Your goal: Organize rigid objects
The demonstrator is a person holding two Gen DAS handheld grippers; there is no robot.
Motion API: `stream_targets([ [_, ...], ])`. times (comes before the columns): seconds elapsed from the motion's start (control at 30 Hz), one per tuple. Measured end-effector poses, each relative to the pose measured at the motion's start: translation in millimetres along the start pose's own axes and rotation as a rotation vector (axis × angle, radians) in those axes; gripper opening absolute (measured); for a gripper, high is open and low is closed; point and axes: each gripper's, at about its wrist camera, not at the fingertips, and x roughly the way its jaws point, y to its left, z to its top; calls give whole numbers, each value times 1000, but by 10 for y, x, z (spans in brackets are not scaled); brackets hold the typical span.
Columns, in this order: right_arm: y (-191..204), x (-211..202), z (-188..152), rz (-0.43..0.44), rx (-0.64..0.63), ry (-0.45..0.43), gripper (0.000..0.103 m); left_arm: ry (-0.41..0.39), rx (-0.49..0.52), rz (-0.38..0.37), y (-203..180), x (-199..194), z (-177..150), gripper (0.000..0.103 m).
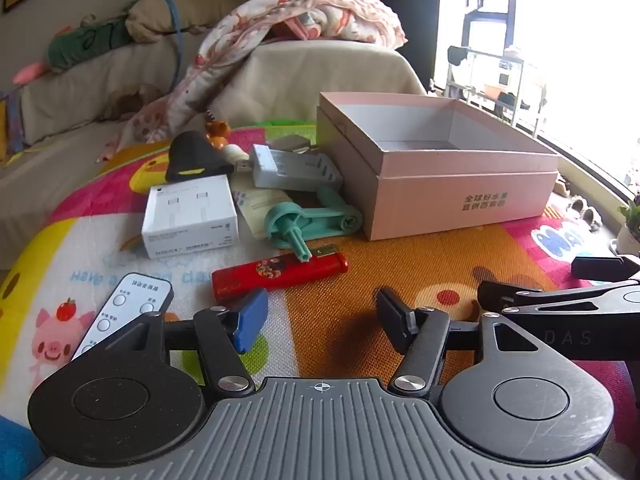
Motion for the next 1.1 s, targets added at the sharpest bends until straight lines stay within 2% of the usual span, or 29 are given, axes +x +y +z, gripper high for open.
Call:
stream_targets([
  [1.1, -7, -9, -3, -1, -2, 1, 103, -3, -4, -3, 2, -1, -1, 65],
])
